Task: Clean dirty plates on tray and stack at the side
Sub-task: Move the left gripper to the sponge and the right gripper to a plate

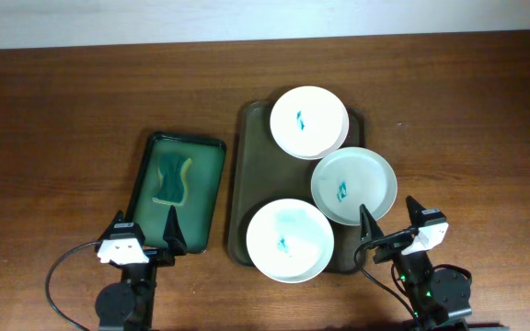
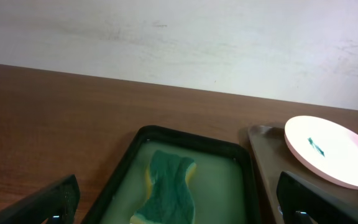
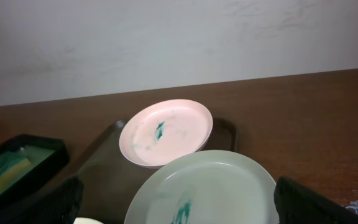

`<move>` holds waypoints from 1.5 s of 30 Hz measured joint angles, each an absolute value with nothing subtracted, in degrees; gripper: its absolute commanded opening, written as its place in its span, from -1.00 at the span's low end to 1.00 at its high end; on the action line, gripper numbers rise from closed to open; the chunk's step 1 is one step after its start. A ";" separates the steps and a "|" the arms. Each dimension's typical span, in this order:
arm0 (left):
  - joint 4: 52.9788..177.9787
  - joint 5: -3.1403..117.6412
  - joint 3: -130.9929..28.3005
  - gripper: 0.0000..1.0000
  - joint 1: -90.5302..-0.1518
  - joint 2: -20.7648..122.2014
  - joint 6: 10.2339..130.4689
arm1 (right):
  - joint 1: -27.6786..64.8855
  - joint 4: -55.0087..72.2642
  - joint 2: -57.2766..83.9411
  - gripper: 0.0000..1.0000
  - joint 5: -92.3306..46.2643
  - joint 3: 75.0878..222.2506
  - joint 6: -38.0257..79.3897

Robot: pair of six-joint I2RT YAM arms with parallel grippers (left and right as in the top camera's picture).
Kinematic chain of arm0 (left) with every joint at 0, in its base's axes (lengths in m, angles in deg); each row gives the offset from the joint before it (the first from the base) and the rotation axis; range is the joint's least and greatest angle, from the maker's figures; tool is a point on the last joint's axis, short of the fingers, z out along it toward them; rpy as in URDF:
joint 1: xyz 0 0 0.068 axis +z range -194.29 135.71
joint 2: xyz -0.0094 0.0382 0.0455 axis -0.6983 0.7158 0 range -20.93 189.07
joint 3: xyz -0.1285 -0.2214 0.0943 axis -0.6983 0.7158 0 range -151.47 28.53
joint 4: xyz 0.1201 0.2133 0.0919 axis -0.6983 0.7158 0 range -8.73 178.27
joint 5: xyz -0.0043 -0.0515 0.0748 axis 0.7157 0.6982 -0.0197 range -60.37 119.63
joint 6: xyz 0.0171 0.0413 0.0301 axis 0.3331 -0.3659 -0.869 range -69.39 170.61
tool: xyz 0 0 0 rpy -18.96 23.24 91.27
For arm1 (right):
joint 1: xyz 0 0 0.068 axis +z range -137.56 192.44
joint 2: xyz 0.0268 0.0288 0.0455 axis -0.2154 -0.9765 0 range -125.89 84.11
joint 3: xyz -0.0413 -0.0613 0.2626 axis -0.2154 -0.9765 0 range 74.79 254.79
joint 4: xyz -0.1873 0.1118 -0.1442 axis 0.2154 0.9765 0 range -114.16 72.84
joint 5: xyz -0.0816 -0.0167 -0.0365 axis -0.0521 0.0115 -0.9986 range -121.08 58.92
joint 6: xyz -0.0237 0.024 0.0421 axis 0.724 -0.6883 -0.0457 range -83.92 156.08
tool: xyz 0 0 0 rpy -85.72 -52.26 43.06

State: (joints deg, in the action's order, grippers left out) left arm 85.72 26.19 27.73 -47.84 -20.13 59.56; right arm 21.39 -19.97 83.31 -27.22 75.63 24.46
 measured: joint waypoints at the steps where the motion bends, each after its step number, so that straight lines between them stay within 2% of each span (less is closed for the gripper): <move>1: 85.72 26.19 27.73 0.99 -47.84 -20.13 59.56 | 21.39 -19.97 83.31 0.97 -27.22 75.63 24.46; 37: 85.65 25.60 27.73 0.99 -47.84 -20.13 59.56 | 21.39 -19.97 83.31 0.96 -27.22 75.63 24.44; 41: 83.56 29.95 27.91 0.99 -47.84 -20.11 59.56 | 21.39 -21.00 83.31 0.96 -25.84 75.57 24.33; 43: 78.35 33.23 27.82 0.99 -47.84 -20.13 59.56 | 21.39 -26.73 83.18 0.96 -21.97 75.42 24.07; 45: 78.86 35.50 24.61 0.99 -47.84 -19.78 59.59 | 21.39 -27.18 83.18 0.96 -18.87 77.91 23.98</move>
State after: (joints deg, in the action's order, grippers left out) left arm 78.86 35.50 24.61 -47.84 -19.78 59.59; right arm 21.39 -27.18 83.18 -18.87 77.91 23.98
